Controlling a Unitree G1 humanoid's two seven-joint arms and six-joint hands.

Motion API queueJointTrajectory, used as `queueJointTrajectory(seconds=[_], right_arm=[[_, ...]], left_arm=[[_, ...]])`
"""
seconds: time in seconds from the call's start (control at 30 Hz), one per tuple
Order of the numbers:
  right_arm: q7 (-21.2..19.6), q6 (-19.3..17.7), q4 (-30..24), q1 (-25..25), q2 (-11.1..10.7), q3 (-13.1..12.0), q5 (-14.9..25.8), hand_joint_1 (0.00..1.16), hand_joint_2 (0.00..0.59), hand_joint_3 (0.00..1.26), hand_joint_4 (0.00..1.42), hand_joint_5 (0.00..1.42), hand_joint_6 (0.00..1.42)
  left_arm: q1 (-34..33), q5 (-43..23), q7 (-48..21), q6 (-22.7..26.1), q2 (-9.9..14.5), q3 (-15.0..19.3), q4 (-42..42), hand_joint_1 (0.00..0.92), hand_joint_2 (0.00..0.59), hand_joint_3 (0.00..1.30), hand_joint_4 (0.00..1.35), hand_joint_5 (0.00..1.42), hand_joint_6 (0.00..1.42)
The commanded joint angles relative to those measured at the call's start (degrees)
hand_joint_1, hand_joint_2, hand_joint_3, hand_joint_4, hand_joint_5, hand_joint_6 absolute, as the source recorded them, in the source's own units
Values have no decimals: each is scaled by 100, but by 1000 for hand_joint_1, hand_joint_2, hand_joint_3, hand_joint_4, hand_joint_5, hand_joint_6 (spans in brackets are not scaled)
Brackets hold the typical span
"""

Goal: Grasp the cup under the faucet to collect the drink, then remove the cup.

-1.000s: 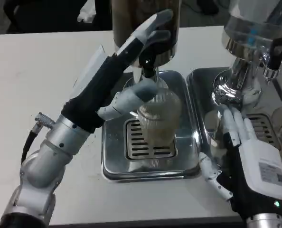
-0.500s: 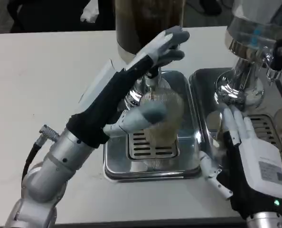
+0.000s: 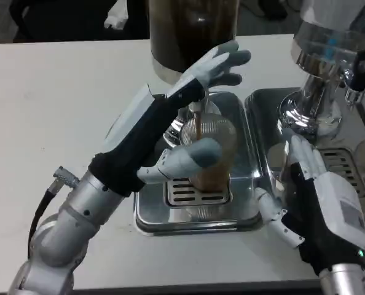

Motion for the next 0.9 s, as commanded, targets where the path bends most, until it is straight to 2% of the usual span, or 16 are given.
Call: queueJointTrajectory(seconds=[0.03, 0.07, 0.2, 0.43, 0.63, 0.8, 0.9], right_arm=[[503, -362, 107, -251, 34, -200, 748, 298, 359, 0, 0, 0, 155], [598, -392, 149, -304, 33, -226, 860, 352, 321, 0, 0, 0, 125], [944, -372, 366, -565, 6, -310, 1140, 507, 270, 0, 0, 0, 26], [1270, -544, 972, -1005, -20, -423, 1431, 616, 227, 0, 0, 0, 0], [1328, -822, 1472, -1288, 79, -521, 1741, 646, 217, 0, 0, 0, 0], [1312, -1258, 2104, -1625, 248, -640, 2097, 655, 213, 0, 0, 0, 0], [1307, -1452, 2408, -1800, 329, -673, 2170, 658, 211, 0, 0, 0, 0]], left_arm=[[143, 228, -88, 146, 20, -106, 54, 0, 110, 162, 5, 216, 146], [140, 231, -76, 148, 17, -104, 53, 0, 110, 163, 5, 216, 145], [127, 226, -68, 169, 10, -124, 51, 0, 110, 165, 5, 217, 141], [130, 237, -48, 172, -2, -150, 19, 0, 111, 171, 12, 216, 138], [82, 213, -50, 202, 36, -125, 10, 0, 111, 174, 15, 213, 130], [68, 242, -62, 194, 46, -147, -2, 0, 116, 186, 15, 206, 114], [73, 260, -59, 201, 50, -152, -24, 0, 116, 187, 16, 206, 111]])
